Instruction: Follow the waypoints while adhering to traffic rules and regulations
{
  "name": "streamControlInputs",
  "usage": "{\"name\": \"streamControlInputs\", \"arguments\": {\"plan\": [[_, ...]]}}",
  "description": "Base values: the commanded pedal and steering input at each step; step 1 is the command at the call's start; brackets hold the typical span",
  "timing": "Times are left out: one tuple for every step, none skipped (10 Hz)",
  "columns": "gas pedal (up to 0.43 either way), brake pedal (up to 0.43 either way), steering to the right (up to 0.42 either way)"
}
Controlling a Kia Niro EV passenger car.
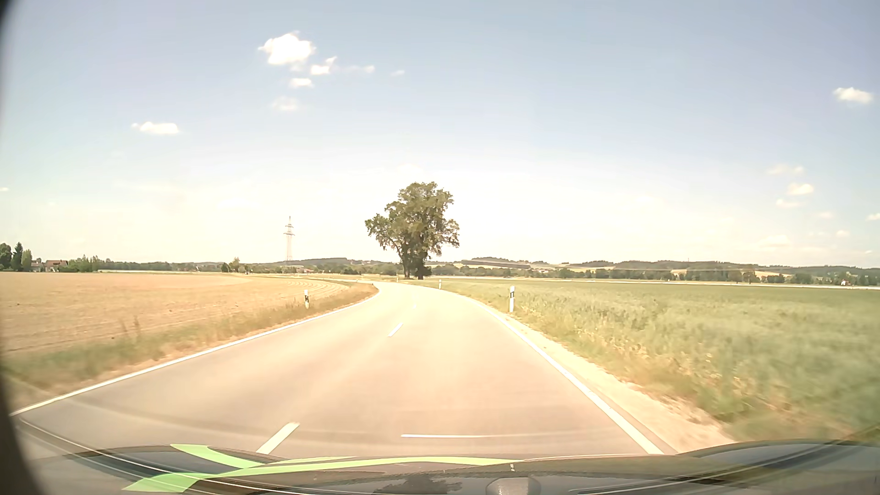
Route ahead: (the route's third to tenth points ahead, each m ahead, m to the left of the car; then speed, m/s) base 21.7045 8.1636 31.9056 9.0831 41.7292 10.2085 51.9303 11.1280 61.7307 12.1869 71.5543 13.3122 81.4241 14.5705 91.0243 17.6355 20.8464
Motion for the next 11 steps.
{"name": "streamControlInputs", "arguments": {"plan": [[0.197,0.000,-0.020],[0.197,0.000,-0.019],[0.209,0.000,-0.019],[0.220,0.000,-0.018],[0.220,0.000,-0.017],[0.220,0.000,-0.015],[0.220,0.000,-0.015],[0.228,0.000,-0.014],[0.248,0.000,-0.015],[0.248,0.000,-0.015],[0.248,0.000,-0.015]]}}
